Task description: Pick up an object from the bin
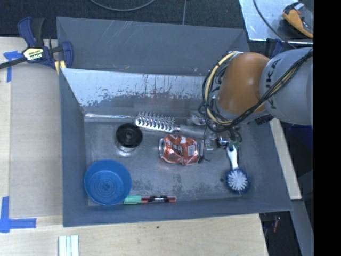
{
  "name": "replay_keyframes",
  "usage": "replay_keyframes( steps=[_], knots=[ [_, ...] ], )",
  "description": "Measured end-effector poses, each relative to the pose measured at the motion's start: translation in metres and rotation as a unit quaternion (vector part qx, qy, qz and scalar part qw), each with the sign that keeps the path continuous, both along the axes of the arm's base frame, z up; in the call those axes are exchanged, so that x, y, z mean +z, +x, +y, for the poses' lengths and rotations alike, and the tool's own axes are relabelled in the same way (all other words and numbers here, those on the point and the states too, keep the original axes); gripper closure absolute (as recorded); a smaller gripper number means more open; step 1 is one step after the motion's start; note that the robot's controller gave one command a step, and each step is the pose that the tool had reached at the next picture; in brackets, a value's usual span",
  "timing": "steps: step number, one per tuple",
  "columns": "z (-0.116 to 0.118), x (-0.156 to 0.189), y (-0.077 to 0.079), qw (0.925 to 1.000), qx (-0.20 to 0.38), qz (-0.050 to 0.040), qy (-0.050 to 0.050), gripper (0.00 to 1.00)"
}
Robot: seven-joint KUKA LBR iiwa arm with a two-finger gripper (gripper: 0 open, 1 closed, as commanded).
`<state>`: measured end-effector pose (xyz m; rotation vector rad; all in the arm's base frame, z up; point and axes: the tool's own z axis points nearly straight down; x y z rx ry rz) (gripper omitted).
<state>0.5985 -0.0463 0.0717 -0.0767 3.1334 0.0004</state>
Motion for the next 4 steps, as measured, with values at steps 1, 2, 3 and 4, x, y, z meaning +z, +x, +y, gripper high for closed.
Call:
replay_keyframes(
  steps=[1,2,3,4],
  knots=[
    [0.018,0.037,-0.009,0.9997,0.023,-0.0046,-0.004,0.00],
    [0.053,0.029,-0.021,0.9999,-0.017,0.0016,-0.001,0.00],
    [0.061,0.001,-0.022,0.9995,-0.030,-0.0071,-0.004,0.00],
    [0.081,0.001,-0.025,0.9999,0.015,-0.0068,-0.002,1.00]
  ],
)
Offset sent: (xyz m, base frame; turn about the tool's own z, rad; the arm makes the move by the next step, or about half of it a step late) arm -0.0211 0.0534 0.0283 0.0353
